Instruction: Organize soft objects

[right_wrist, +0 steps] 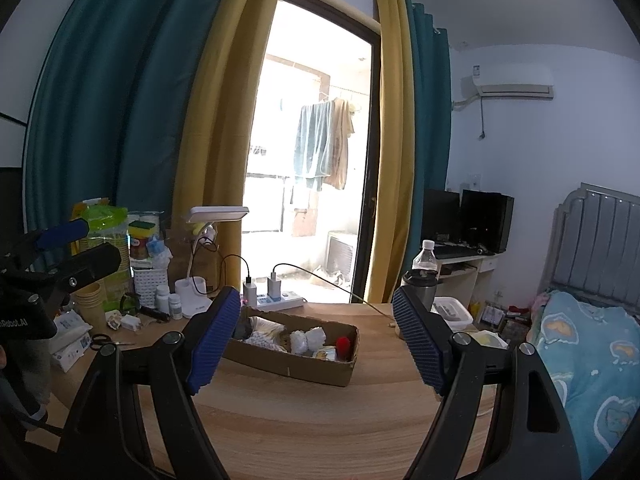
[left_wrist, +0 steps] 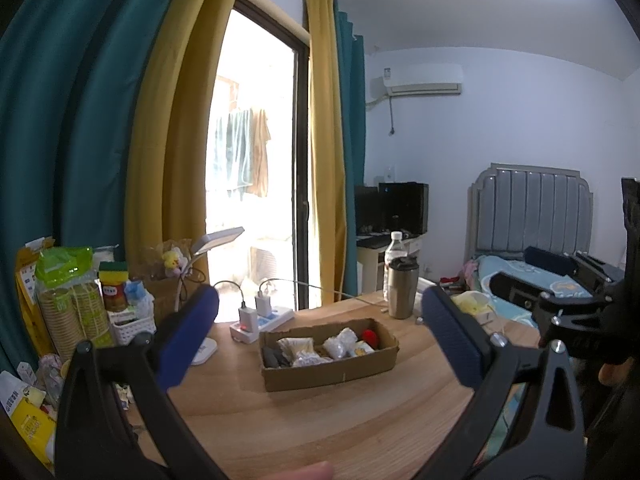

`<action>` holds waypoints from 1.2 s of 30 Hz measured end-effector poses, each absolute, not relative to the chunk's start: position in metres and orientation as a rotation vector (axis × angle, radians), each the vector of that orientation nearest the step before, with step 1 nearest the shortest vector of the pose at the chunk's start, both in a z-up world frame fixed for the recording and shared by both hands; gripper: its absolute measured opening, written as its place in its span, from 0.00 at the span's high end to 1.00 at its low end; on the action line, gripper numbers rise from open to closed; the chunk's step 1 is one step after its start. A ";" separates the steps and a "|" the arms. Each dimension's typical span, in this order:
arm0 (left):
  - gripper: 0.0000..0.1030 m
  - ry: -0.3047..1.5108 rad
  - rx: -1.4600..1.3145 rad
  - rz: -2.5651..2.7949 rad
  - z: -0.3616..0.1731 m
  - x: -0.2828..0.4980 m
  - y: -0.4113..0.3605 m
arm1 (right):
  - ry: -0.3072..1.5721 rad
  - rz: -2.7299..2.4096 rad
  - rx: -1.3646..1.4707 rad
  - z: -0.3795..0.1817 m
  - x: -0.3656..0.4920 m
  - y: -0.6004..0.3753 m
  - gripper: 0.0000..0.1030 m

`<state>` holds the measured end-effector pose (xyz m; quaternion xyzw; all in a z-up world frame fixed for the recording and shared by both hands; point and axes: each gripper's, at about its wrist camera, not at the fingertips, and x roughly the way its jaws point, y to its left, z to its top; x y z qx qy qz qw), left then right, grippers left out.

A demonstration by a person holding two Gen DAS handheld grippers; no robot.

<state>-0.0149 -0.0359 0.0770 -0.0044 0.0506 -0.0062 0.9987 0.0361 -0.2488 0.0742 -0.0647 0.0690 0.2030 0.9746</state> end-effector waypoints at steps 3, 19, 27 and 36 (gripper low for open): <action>0.01 0.104 -0.008 -0.013 0.076 -0.014 -0.037 | 0.144 0.407 -0.125 0.074 0.037 -0.251 0.21; 0.01 0.115 -0.014 -0.029 0.074 -0.014 -0.041 | 0.162 0.402 -0.109 0.071 0.041 -0.251 0.21; 0.01 0.119 -0.019 -0.034 0.073 -0.014 -0.042 | 0.166 0.395 -0.102 0.069 0.042 -0.251 0.20; 0.01 0.122 -0.019 -0.040 0.072 -0.015 -0.045 | 0.168 0.394 -0.101 0.069 0.043 -0.252 0.20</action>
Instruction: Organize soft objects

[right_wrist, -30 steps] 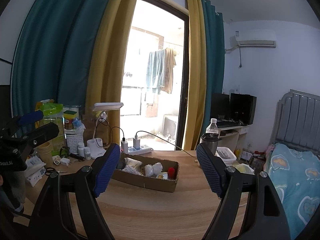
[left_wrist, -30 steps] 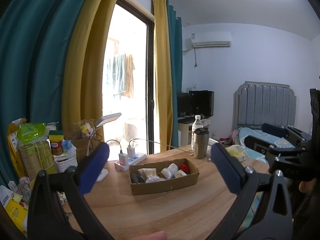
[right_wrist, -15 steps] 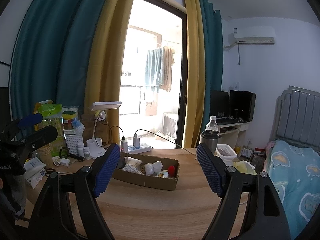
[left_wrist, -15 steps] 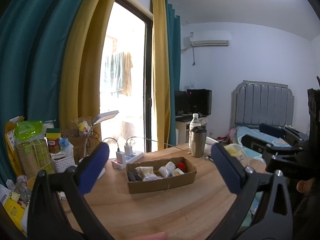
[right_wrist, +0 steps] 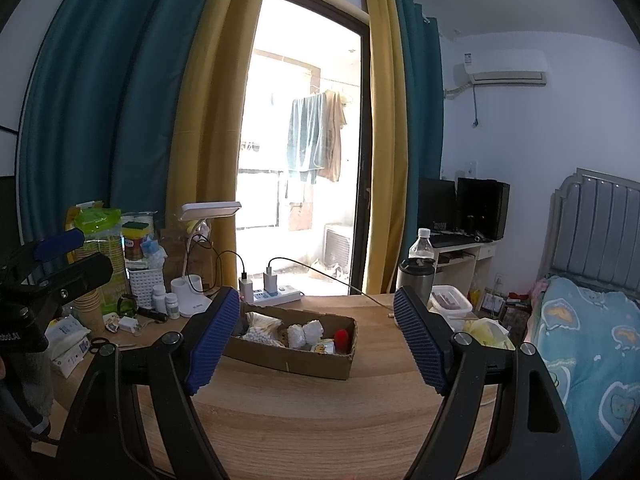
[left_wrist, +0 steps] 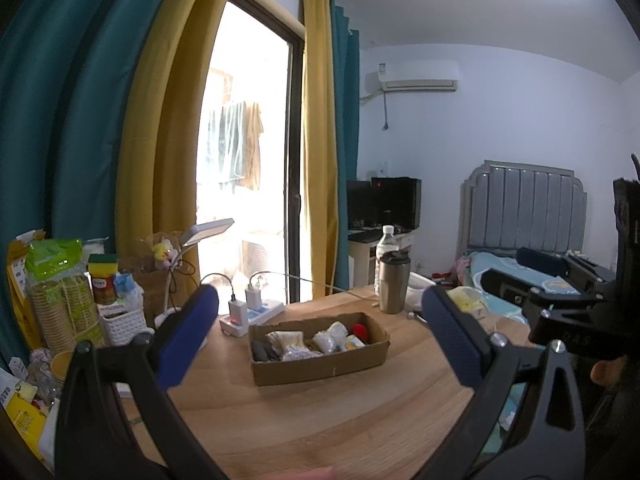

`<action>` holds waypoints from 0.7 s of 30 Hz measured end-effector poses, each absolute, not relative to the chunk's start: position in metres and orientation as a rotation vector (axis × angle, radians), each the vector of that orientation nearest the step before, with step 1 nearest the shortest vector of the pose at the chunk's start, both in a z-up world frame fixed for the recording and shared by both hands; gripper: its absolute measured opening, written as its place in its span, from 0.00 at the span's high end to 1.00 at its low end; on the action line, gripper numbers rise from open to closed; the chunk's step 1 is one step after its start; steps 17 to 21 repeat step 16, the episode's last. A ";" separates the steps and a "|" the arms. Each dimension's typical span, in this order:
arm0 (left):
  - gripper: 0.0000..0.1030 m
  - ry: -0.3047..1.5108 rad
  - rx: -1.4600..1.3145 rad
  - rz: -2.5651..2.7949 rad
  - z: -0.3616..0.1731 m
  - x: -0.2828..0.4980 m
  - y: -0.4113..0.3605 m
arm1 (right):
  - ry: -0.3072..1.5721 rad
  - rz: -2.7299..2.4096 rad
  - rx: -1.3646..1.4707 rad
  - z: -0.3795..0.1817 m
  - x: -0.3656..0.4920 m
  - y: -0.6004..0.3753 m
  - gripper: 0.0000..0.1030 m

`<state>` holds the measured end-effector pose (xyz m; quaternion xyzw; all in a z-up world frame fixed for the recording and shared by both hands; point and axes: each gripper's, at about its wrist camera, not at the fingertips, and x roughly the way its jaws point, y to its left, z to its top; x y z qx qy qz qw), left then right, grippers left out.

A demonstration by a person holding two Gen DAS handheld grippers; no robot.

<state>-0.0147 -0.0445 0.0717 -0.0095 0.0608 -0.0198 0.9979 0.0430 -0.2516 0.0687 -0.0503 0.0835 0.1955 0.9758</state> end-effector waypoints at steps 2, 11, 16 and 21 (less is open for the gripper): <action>0.01 0.122 -0.019 -0.040 0.071 -0.015 -0.045 | 0.169 0.393 -0.100 0.068 0.043 -0.251 0.20; 0.01 0.135 -0.017 -0.051 0.069 -0.013 -0.050 | 0.173 0.392 -0.100 0.066 0.043 -0.252 0.20; 0.01 0.190 -0.030 -0.032 0.058 0.002 -0.049 | 0.185 0.393 -0.096 0.062 0.046 -0.252 0.20; 0.01 0.190 -0.030 -0.032 0.058 0.002 -0.049 | 0.185 0.393 -0.096 0.062 0.046 -0.252 0.20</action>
